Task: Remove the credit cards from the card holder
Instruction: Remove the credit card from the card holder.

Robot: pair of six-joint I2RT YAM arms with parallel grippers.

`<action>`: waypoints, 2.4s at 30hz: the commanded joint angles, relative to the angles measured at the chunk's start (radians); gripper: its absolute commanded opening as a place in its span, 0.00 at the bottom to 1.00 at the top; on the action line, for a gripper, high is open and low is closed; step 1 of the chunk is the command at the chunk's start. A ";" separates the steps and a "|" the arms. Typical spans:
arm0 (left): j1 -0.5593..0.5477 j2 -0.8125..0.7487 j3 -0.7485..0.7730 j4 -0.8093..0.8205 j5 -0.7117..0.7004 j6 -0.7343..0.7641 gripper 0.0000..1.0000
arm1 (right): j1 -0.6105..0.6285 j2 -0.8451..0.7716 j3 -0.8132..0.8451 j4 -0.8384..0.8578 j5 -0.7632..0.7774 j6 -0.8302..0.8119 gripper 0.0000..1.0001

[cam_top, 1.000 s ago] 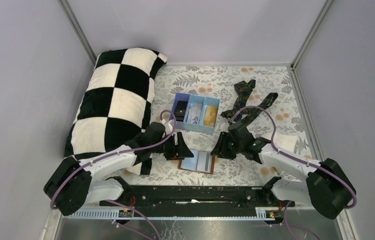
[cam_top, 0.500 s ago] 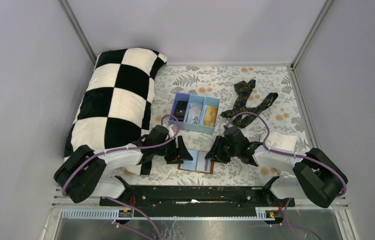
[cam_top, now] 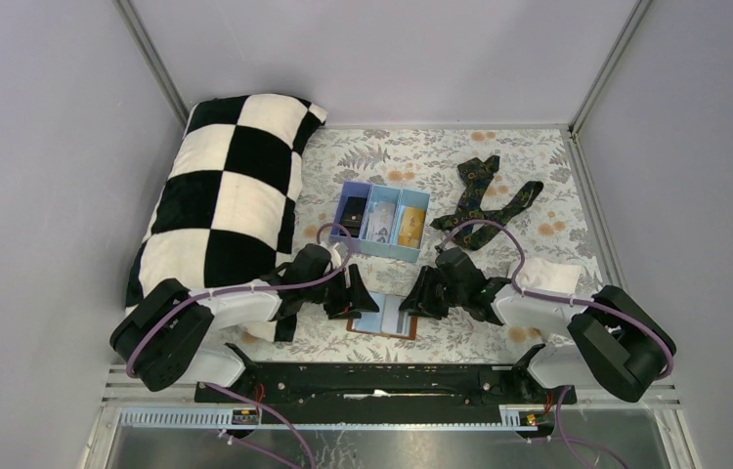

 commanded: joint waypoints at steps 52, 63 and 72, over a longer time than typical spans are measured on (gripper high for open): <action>0.038 -0.268 0.041 -0.095 -0.001 0.012 0.69 | 0.172 0.064 0.178 0.029 0.119 0.030 0.39; 0.038 -0.112 0.010 0.000 -0.022 0.021 0.67 | 0.172 0.057 0.049 0.124 0.160 0.152 0.39; 0.038 -0.047 -0.046 0.069 -0.018 0.007 0.67 | 0.172 0.156 0.016 0.267 0.108 0.214 0.36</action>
